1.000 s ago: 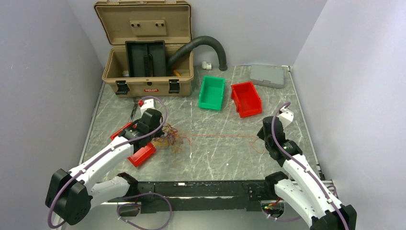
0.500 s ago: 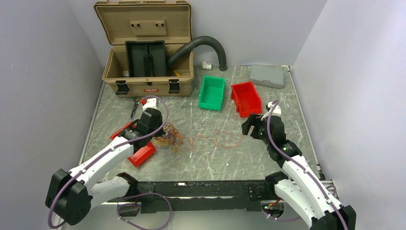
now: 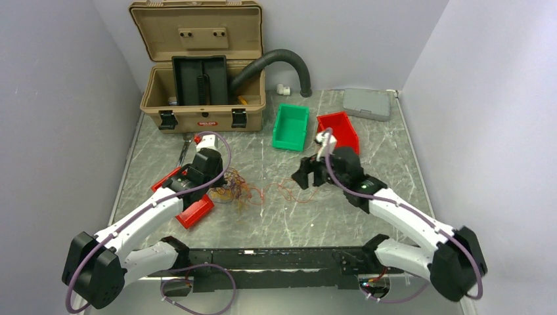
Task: Untangle the cables
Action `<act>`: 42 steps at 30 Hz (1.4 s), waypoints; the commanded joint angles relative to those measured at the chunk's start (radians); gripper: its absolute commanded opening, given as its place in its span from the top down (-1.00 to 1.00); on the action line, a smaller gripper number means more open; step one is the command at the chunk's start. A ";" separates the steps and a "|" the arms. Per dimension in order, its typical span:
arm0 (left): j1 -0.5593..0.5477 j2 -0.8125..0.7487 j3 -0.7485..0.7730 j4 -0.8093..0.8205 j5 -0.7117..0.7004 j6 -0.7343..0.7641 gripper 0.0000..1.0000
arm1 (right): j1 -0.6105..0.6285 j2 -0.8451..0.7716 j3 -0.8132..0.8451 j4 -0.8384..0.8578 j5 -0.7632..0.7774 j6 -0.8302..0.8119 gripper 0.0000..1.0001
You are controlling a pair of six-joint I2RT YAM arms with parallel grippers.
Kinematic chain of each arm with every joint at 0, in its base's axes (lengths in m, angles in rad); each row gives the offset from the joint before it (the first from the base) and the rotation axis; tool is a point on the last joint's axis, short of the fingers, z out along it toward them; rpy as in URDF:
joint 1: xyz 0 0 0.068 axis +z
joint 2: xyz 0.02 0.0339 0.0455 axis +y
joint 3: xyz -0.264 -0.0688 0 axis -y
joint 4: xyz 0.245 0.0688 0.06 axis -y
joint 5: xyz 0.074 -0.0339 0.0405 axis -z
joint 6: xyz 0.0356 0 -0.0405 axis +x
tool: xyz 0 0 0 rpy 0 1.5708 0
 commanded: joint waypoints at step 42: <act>0.041 0.036 0.041 -0.127 -0.174 -0.172 1.00 | 0.027 0.011 -0.054 0.005 0.392 0.208 1.00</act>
